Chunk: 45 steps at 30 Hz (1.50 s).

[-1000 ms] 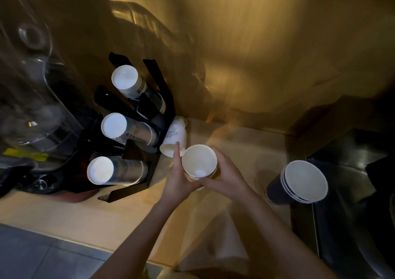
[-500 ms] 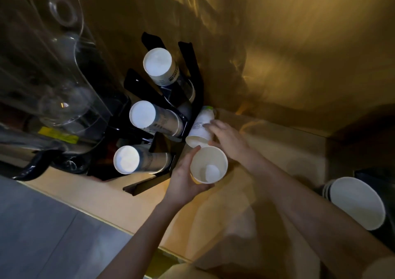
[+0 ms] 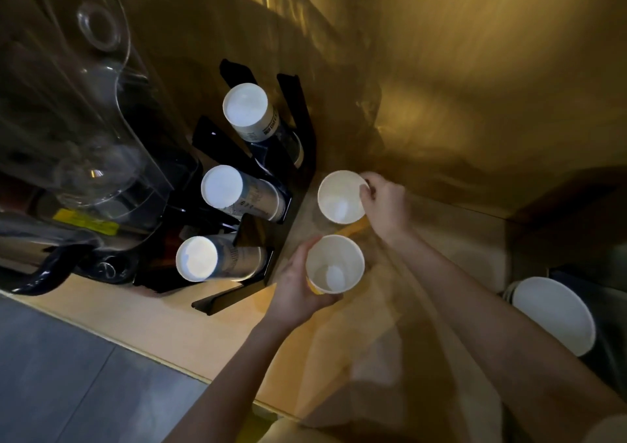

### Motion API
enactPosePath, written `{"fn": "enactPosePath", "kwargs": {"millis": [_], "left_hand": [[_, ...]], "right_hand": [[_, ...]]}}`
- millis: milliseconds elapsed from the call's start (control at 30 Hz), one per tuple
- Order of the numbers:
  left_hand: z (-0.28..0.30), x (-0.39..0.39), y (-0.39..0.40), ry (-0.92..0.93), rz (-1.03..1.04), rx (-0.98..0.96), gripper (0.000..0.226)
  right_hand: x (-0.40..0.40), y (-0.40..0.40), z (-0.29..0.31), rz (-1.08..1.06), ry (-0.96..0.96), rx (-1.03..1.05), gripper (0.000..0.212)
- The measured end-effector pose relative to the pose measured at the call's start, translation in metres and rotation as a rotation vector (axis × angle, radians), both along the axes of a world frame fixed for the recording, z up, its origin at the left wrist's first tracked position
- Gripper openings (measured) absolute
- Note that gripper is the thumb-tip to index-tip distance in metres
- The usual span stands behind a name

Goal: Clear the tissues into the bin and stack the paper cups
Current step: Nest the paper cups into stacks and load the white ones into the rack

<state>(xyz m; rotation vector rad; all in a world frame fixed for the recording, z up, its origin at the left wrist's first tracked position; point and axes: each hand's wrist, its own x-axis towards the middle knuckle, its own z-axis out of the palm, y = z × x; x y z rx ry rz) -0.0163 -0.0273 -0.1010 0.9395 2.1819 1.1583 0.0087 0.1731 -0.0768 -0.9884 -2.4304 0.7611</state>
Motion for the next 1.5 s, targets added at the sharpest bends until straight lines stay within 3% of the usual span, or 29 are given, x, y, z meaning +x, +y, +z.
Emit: {"fn": "enactPosePath", "kwargs": {"millis": [133, 300, 500, 767, 1000, 1100, 1167, 1300, 1400, 1500], "left_hand": [[0.0, 0.0, 0.0, -0.023, 0.003, 0.004, 0.094], [0.001, 0.003, -0.001, -0.065, 0.015, 0.027, 0.095], [0.004, 0.007, 0.0, -0.076, 0.051, 0.039, 0.097], [0.009, 0.015, 0.002, -0.016, 0.106, 0.018, 0.099], [0.005, 0.016, 0.004, 0.014, 0.13, -0.027, 0.092], [0.007, 0.017, 0.004, 0.011, 0.14, -0.036, 0.092], [0.01, 0.017, 0.005, 0.015, 0.129, -0.049, 0.091], [0.026, 0.015, 0.005, -0.02, 0.09, -0.114, 0.09], [0.052, 0.016, 0.0, 0.038, 0.037, -0.047, 0.09], [0.084, 0.016, -0.007, 0.226, -0.079, 0.085, 0.087]], "right_hand": [[0.011, 0.002, 0.044, -0.189, 0.329, -0.334, 0.025], [0.028, 0.003, 0.106, -0.082, 0.403, -0.429, 0.019], [0.051, -0.015, 0.12, 0.091, 0.122, -0.356, 0.024], [0.07, -0.064, 0.055, 0.233, -0.193, 0.133, 0.028], [0.077, -0.079, 0.023, 0.229, -0.377, 0.056, 0.04], [0.081, -0.08, 0.019, 0.223, -0.361, 0.031, 0.041], [0.08, -0.076, 0.018, 0.222, -0.306, -0.084, 0.039], [0.072, -0.055, 0.026, 0.111, -0.184, -0.55, 0.036], [0.077, -0.051, 0.048, 0.003, -0.325, -0.863, 0.062], [0.086, -0.056, 0.064, 0.053, -0.354, -1.241, 0.087]]}}
